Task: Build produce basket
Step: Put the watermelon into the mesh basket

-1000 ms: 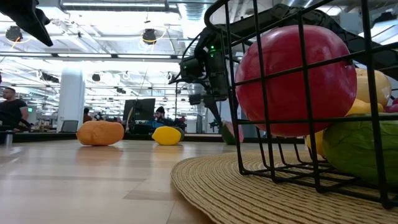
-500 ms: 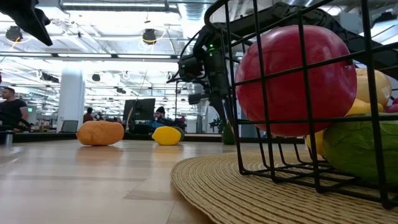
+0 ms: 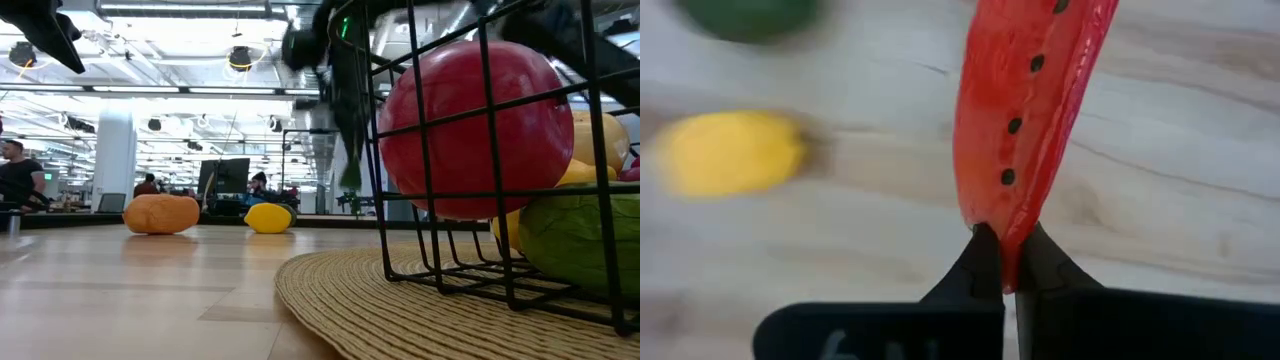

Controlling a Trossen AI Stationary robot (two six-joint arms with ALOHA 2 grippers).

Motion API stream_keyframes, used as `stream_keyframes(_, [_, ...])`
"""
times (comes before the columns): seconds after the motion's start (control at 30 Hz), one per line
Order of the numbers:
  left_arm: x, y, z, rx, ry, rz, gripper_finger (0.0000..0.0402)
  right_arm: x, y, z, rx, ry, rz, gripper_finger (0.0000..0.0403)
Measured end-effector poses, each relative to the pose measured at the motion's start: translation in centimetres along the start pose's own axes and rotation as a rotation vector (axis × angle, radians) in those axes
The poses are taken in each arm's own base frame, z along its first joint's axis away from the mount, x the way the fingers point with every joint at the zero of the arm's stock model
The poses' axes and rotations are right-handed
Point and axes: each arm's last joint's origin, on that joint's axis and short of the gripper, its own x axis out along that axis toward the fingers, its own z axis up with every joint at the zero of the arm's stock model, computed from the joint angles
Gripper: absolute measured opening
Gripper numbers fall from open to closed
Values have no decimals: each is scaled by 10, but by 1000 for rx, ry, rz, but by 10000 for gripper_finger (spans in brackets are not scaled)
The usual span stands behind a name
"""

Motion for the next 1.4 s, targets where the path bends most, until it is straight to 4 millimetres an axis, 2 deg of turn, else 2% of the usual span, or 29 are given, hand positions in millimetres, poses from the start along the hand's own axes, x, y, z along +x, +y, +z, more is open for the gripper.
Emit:
stream_keyframes(0.13, [0, 0, 0, 0, 0, 0, 146, -61, -12, -30, -35, -87, 116, 3])
stream_keyframes(0.27, [0, 0, 0, 9, -1, 0, 146, -114, -24, -74, -101, -135, 248, 3])
stream_keyframes(0.37, [0, 0, 0, 29, -3, -1, 146, -143, -31, -114, -108, -131, 336, 3])
stream_keyframes(0.47, [0, 0, 1, 42, -10, -4, 146, -162, -33, -160, -84, -82, 406, 3])
stream_keyframes(0.6, [0, -1, 1, 43, -5, -28, 146, -169, -29, -225, -21, 24, 432, 2])
stream_keyframes(0.7, [0, -2, 1, 34, 4, -47, 146, -167, -33, -270, 43, 121, 400, 2])
stream_keyframes(0.9, [0, -2, 1, 17, 6, -50, 146, -153, -46, -338, 157, 265, 258, 2])
stream_keyframes(1.07, [0, -2, 2, -1, -2, -50, 146, -146, -63, -380, 202, 396, 114, 2])
stream_keyframes(1.2, [0, -3, 3, -31, -10, -55, 146, -150, -77, -405, 242, 484, 19, 2])
stream_keyframes(1.4, [0, -3, 3, -39, -13, -56, 146, -149, -77, -403, 243, 463, 33, 2])
